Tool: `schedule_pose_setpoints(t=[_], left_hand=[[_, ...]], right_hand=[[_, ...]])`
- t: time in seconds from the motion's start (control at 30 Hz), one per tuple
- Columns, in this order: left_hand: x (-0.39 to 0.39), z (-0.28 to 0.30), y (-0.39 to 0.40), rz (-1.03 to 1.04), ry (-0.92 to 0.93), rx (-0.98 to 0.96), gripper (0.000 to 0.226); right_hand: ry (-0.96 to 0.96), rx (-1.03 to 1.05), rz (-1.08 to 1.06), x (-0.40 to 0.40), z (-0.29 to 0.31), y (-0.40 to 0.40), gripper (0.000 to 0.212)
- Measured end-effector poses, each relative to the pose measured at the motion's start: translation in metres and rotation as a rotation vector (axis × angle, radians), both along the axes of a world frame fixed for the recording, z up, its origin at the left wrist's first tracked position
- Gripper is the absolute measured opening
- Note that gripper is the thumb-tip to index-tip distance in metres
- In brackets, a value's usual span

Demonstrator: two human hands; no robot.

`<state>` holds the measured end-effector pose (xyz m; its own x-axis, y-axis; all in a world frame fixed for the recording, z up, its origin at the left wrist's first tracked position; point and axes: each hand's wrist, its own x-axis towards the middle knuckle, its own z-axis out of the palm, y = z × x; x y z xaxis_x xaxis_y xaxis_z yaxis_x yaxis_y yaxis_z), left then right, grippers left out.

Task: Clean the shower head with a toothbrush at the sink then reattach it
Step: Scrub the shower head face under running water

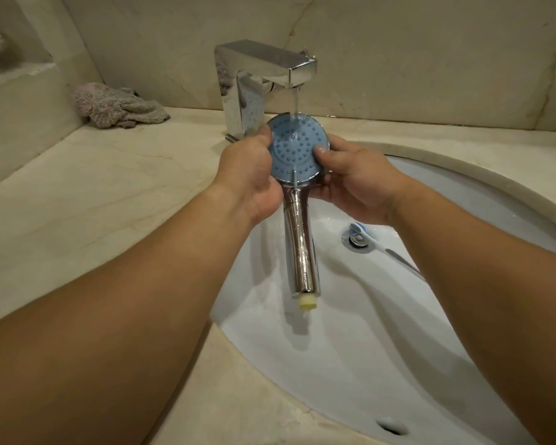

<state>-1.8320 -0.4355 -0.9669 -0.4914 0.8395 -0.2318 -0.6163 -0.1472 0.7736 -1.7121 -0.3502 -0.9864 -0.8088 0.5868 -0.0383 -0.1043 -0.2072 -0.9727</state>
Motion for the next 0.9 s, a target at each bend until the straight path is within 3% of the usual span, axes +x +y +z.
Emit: schedule_pose_setpoints(t=[0.33, 0.6, 0.77, 0.9], left_hand=[[0.006, 0.000, -0.002, -0.019, 0.095, 0.025, 0.035], [0.019, 0.007, -0.008, 0.009, 0.169, 0.028, 0.034], [0.018, 0.008, -0.006, 0.052, 0.194, -0.018, 0.034], [0.017, 0.003, -0.009, -0.010, 0.427, -0.152, 0.026]], right_hand=[[-0.158, 0.087, -0.381, -0.026, 0.009, -0.014, 0.038], [-0.248, 0.106, -0.591, -0.037, 0.012, -0.018, 0.081], [-0.211, 0.347, -0.627, -0.034, 0.006, -0.017, 0.056], [-0.230, 0.398, -0.739, -0.040, 0.004, -0.014, 0.052]])
